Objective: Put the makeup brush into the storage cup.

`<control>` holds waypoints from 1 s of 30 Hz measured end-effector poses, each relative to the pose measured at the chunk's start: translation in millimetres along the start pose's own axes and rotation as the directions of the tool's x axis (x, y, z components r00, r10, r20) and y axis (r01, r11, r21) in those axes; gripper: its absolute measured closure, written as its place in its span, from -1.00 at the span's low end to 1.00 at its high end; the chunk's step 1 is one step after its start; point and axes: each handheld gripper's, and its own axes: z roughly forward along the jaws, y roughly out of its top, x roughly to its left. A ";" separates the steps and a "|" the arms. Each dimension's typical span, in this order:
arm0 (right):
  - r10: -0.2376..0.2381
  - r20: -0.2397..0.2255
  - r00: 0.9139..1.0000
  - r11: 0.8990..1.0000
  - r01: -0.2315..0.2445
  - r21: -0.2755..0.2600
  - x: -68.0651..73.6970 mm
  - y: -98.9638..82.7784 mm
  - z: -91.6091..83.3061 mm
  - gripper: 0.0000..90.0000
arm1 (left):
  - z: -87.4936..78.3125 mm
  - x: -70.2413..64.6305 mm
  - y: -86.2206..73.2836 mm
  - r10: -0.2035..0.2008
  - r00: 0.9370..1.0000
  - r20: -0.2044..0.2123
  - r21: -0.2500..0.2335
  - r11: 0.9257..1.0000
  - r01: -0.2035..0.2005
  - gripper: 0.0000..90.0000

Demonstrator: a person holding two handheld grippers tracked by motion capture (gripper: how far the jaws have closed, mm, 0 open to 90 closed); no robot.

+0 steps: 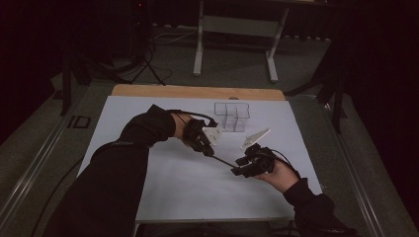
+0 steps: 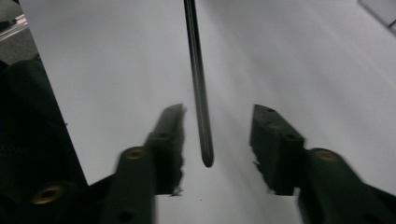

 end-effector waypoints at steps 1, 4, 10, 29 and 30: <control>-0.003 0.000 1.000 1.000 0.003 0.008 -0.2 0.0 1.4 0.33 | 0.0 0.0 0.0 0.000 1.000 0.000 0.000 1.000 0.000 0.90; 0.009 -0.018 1.000 1.000 -0.009 0.017 -0.5 0.3 4.3 0.44 | 2.1 1.1 2.1 0.000 1.000 0.015 0.004 1.000 0.000 0.90; -0.001 -0.030 1.000 0.999 0.002 0.038 -0.3 3.5 9.6 0.68 | 4.3 2.9 5.1 -0.003 1.000 0.023 -0.002 1.000 0.003 0.90; -0.049 -0.066 0.997 0.998 0.051 0.036 2.6 -2.5 8.4 0.89 | -1.1 2.5 1.5 -0.080 0.997 0.005 -0.056 0.995 0.080 0.39; -0.046 -0.060 0.997 0.998 0.048 0.033 2.2 -3.7 8.2 0.89 | -3.5 2.6 -0.1 -0.095 0.995 -0.003 -0.067 0.993 0.095 0.35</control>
